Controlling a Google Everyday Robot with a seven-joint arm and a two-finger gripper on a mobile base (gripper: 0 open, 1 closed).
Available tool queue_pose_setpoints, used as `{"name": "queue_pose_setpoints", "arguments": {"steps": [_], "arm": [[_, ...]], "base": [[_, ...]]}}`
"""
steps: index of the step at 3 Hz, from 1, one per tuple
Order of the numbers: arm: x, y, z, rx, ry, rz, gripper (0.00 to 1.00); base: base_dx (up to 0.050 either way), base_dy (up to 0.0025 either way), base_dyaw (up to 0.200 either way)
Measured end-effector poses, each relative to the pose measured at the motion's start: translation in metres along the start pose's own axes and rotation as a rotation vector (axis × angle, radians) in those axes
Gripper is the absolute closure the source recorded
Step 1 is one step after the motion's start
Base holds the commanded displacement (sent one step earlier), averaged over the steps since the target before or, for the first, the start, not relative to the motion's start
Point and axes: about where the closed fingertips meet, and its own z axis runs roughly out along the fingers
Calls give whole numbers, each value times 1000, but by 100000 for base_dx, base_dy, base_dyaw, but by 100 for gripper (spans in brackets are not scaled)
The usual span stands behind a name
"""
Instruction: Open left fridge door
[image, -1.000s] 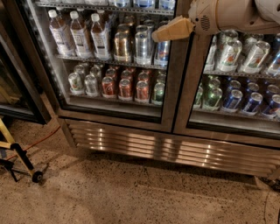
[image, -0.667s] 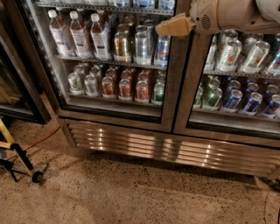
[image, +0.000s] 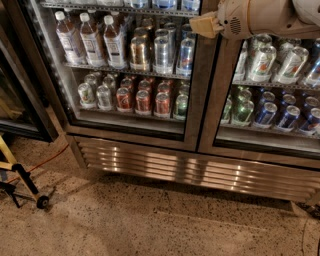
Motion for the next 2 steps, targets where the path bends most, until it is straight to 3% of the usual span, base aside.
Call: {"name": "queue_pose_setpoints", "arguments": {"steps": [1,2], "arm": [[0,0,0,0,0,0,100],[0,0,0,0,0,0,100]], "base": [[0,0,0],[0,0,0]]}}
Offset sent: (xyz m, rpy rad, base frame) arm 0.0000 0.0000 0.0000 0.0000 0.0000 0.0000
